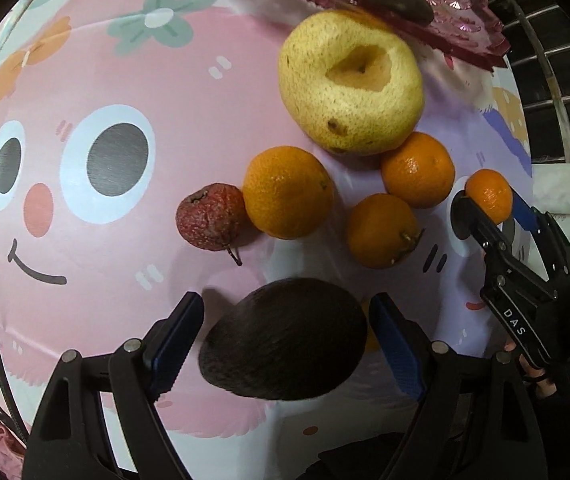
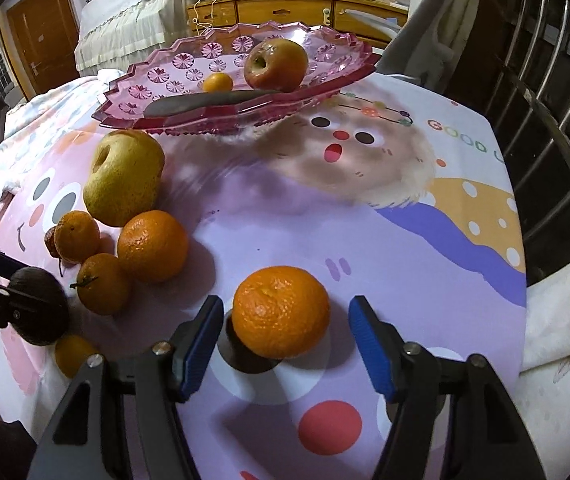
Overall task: Organize fruits
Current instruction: 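Close the left tool on the avocado while the right tool grasps the orange, then carry the avocado and orange up over the pink bowl with both tools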
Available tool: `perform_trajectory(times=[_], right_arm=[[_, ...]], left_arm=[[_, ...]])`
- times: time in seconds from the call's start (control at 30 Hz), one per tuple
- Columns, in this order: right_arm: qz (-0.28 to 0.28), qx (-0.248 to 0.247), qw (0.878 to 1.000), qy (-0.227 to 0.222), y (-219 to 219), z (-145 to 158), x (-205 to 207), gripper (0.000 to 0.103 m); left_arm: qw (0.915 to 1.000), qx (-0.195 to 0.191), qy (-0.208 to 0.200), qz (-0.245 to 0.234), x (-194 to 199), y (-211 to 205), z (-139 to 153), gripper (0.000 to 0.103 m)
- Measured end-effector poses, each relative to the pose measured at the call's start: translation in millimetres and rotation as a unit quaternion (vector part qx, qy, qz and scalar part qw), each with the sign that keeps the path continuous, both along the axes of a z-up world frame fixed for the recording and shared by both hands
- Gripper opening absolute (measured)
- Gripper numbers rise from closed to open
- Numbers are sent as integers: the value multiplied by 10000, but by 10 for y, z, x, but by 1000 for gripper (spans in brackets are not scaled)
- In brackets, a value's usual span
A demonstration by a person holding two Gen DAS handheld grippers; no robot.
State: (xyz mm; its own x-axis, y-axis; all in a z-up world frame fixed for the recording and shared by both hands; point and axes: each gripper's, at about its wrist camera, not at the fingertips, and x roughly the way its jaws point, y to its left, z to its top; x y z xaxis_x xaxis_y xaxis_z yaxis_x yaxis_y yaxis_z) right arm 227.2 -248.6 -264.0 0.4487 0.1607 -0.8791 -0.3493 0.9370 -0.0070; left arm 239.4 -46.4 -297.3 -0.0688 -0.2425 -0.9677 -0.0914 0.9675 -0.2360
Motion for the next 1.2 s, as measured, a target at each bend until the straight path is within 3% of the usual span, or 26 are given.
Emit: perform_trajectory(times=[0.23, 0.7, 1.2], right_arm=[[121, -17, 9999, 18, 8, -26, -1, 46], [291, -4, 9996, 50, 10, 41, -94, 45], [658, 204, 9974, -207, 205, 501, -336, 45]], left_arm=[[10000, -48, 24, 79, -31, -31, -57, 77], [9987, 93, -374, 341, -248, 21, 93, 76], [9847, 209, -1403, 1008, -405, 428, 930, 76]])
